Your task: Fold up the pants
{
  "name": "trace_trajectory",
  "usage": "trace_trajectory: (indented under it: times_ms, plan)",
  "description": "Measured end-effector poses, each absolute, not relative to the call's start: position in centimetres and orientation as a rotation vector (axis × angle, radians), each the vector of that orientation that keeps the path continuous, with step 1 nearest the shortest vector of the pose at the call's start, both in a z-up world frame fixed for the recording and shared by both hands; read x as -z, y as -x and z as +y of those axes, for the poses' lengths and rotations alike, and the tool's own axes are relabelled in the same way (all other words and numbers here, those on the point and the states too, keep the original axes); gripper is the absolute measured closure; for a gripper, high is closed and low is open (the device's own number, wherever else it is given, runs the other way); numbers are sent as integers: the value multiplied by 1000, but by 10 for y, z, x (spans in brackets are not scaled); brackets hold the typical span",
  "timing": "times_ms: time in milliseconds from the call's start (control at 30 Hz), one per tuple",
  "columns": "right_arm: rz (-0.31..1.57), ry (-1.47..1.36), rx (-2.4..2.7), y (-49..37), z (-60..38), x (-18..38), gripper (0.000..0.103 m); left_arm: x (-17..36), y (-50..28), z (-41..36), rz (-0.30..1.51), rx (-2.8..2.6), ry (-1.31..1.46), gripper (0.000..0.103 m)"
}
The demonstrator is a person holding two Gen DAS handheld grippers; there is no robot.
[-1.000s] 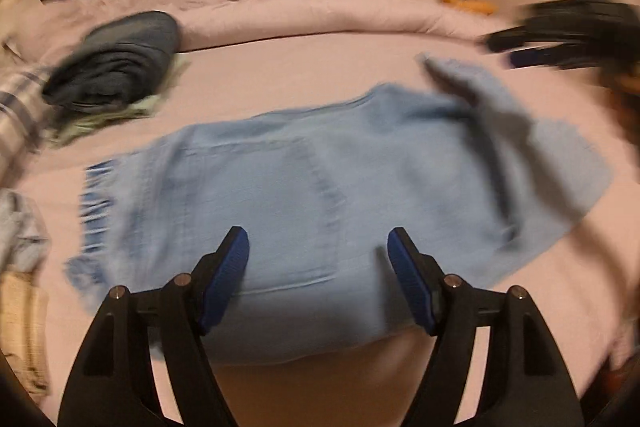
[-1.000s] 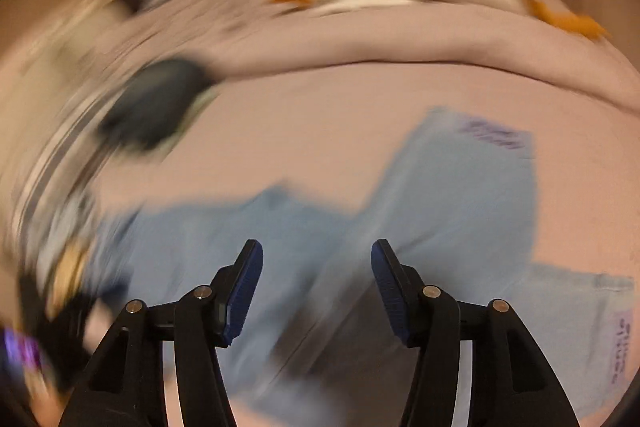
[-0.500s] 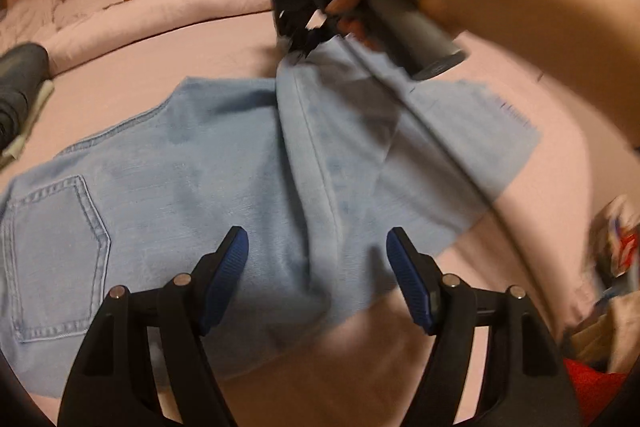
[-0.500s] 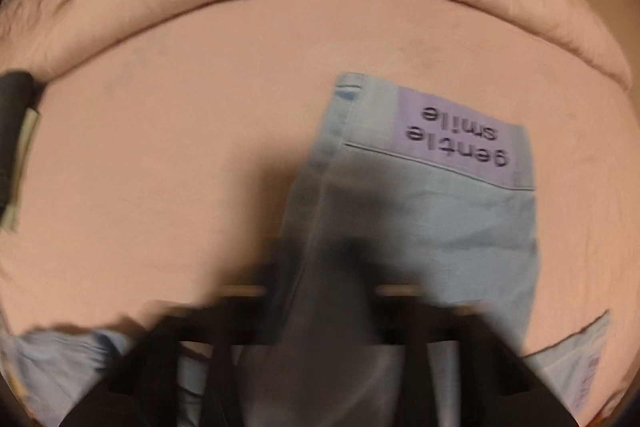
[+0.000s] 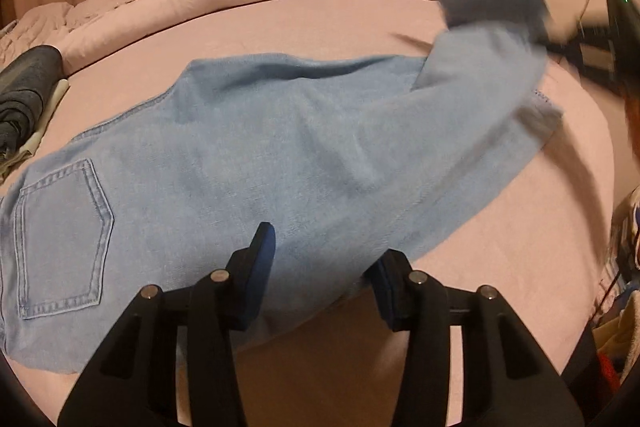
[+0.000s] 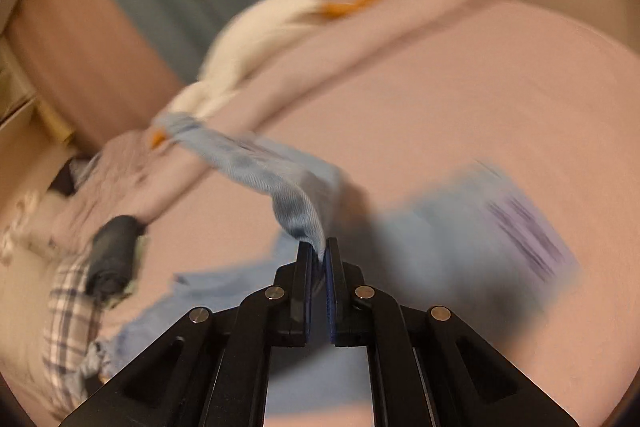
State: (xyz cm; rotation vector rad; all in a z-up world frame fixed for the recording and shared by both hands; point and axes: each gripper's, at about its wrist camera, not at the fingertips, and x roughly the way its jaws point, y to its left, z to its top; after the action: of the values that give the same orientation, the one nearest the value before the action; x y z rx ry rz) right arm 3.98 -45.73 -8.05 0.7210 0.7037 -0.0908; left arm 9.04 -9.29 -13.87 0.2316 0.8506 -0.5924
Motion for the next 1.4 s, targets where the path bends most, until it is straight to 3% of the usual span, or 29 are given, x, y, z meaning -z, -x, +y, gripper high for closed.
trace_trajectory:
  times_ms: [167,433,533,600,767,967,1100,1167,1300,1400]
  plan:
    - [783,-964,106,-11,-483,167,96,139,-96,-96,873,567,-252,56]
    - [685,-1070,152,-17,-495,166,78,140,-101,-94,897,546,-232,53]
    - [666,-1097,185,-21,-499,161,78,139,-104,-93,907,537,-213,53]
    - [676,-1045,213,-23,-501,151,97,137,-106,-94,909,532,-210,53]
    - [593,-881,221,-5,-493,117,100,139,-106,-99,901,536,-231,53]
    - [726,-916,271,-7,-502,166,100,138,-108,-96,914,539,-240,47]
    - [680,-957,316,10,-518,151,93,131,-96,-80,919,565,-226,43]
    - [674,-886,408,18,-521,136,80,124,-86,-66,916,586,-205,43]
    - [633,-670,487,15,-507,100,79,105,-85,-38,886,576,-133,42]
    - [705,-504,196,-31,-455,86,79,100,-101,-23,876,519,-51,40]
